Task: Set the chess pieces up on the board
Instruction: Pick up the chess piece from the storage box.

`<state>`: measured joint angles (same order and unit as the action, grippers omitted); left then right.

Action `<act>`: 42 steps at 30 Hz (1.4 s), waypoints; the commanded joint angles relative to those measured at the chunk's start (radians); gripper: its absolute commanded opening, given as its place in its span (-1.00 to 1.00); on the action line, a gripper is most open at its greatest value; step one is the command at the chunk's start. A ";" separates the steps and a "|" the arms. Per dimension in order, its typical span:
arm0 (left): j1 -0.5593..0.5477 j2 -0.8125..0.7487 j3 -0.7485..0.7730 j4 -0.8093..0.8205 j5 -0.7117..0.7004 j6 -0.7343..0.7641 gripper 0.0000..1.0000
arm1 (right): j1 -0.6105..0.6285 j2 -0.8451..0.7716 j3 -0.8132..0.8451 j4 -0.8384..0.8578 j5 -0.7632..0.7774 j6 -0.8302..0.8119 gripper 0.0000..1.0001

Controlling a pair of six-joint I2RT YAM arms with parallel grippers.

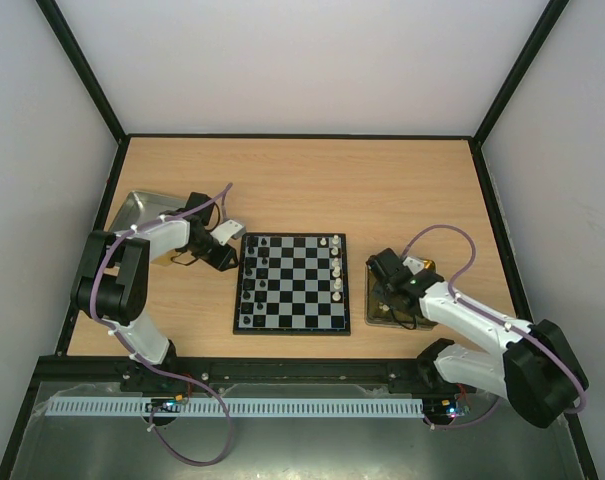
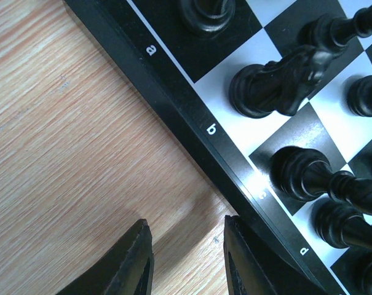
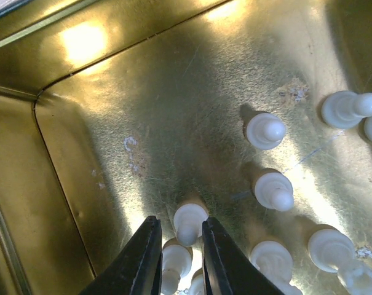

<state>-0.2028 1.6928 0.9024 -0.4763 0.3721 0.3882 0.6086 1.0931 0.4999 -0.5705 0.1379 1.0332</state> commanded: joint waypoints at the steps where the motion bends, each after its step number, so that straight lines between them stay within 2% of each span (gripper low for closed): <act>1: -0.015 0.060 -0.036 -0.030 -0.032 -0.005 -0.32 | -0.009 0.015 -0.015 0.001 0.019 0.012 -0.64; 9: -0.015 0.065 -0.036 -0.028 -0.032 -0.005 -0.32 | -0.044 0.027 -0.028 0.028 0.009 -0.008 -0.66; 16: -0.015 0.070 -0.036 -0.028 -0.033 -0.005 -0.32 | -0.052 0.059 -0.018 0.055 -0.009 -0.024 -0.83; 24: -0.014 0.074 -0.033 -0.028 -0.033 -0.005 -0.33 | -0.052 0.050 0.040 -0.013 0.028 -0.060 -0.95; 30: -0.015 0.066 -0.037 -0.030 -0.034 -0.004 -0.33 | -0.050 0.046 0.080 -0.043 0.047 -0.076 -0.96; 37: -0.015 0.062 -0.036 -0.031 -0.037 -0.005 -0.32 | -0.020 0.087 0.217 -0.109 0.077 -0.127 -0.96; 42: -0.015 0.061 -0.036 -0.030 -0.041 -0.004 -0.33 | 0.086 0.184 0.422 -0.184 0.148 -0.177 -0.96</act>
<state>-0.2028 1.6955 0.9043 -0.4770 0.3714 0.3882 0.6239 1.2106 0.7723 -0.6651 0.1989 0.9127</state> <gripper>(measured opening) 0.337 0.021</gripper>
